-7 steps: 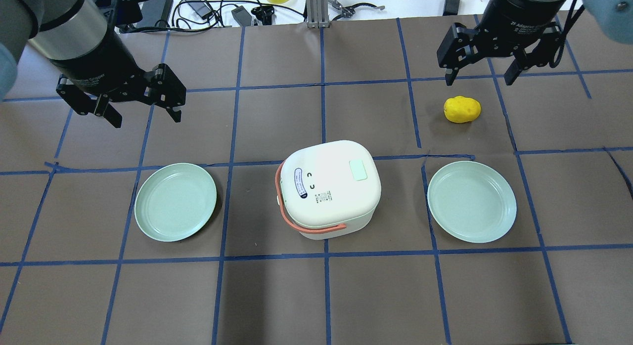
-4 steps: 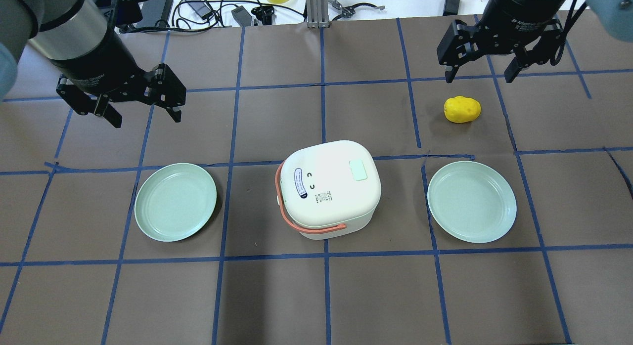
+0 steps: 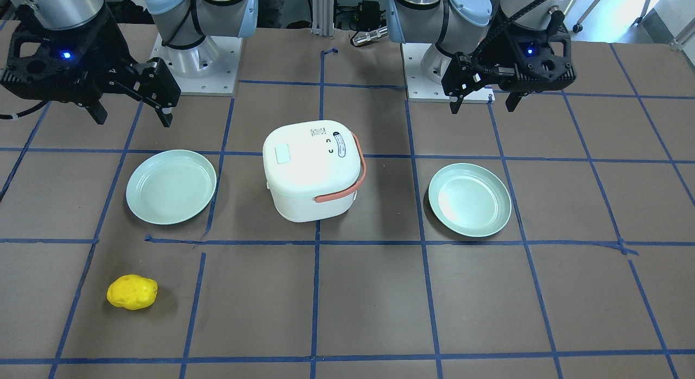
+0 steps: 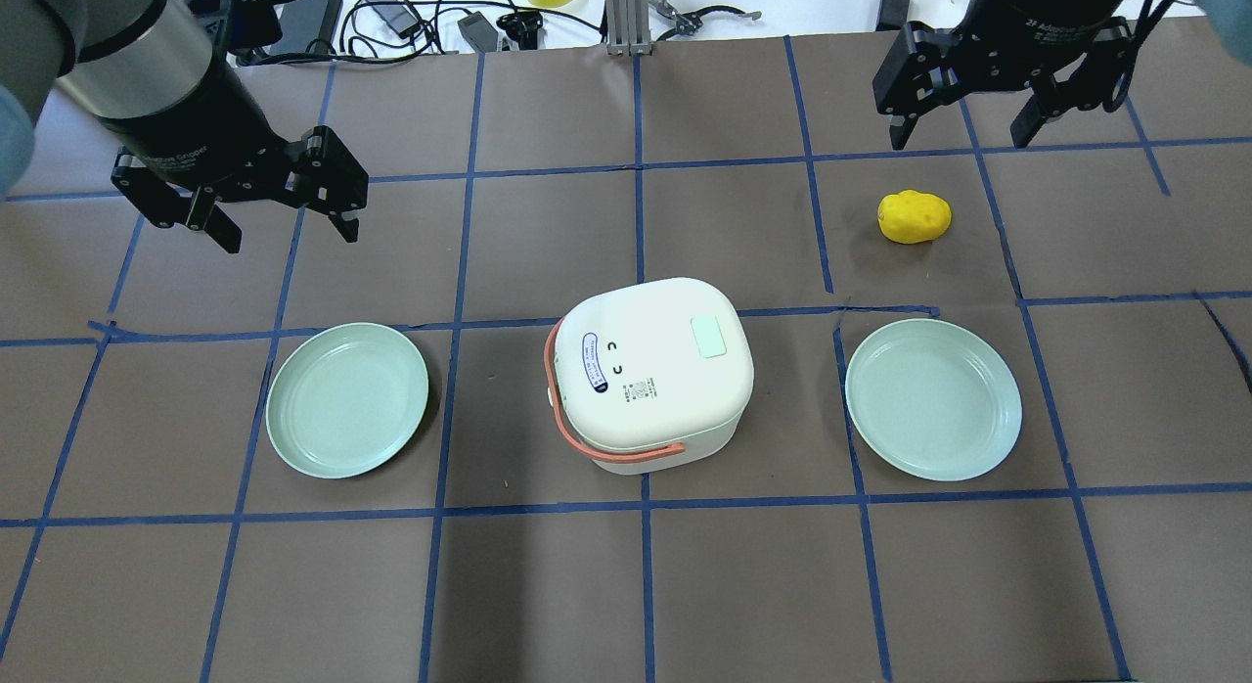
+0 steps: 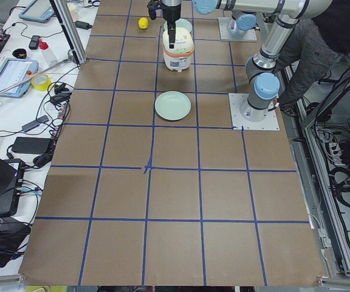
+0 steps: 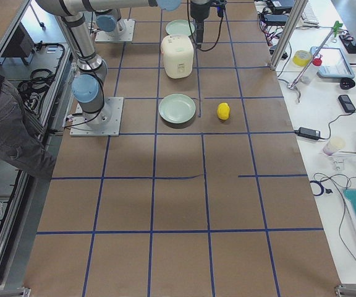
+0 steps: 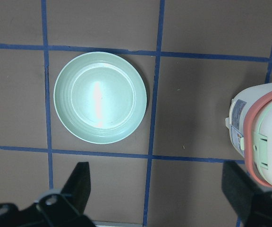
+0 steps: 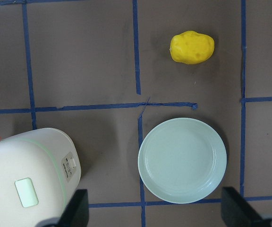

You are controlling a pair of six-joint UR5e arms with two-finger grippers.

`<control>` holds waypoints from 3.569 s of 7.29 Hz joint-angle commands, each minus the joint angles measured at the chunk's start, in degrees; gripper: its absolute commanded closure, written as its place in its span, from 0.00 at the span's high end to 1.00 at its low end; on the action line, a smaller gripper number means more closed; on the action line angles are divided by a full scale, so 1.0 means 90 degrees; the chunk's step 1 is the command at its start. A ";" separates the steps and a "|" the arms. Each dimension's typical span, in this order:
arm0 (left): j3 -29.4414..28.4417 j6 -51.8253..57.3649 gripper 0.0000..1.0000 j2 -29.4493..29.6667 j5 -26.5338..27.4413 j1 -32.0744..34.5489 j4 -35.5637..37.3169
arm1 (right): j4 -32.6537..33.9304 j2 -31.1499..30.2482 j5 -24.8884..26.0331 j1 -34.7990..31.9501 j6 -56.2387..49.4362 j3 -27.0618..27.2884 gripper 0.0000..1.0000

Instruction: Press rice cooker button

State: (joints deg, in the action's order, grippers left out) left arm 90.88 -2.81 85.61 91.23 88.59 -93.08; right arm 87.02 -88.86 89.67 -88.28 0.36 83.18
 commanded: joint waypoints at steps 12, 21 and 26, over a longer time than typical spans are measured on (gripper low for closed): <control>0.0000 0.0000 1.00 0.0000 0.0000 0.0000 0.0000 | -0.0099 0.0342 -0.0579 -0.1294 0.0585 0.0483 0.00; 0.0000 0.0000 1.00 0.0000 0.0000 0.0000 0.0000 | 0.1424 0.0792 -0.0852 -0.1880 0.0585 0.1617 0.00; 0.0000 0.0000 1.00 0.0000 0.0000 0.0000 0.0000 | 0.1541 0.0850 -0.0852 -0.1880 0.0585 0.1773 0.00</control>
State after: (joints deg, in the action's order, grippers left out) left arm 90.88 -2.81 85.61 91.23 88.60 -93.08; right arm 100.78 -81.37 82.00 -105.20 5.63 99.03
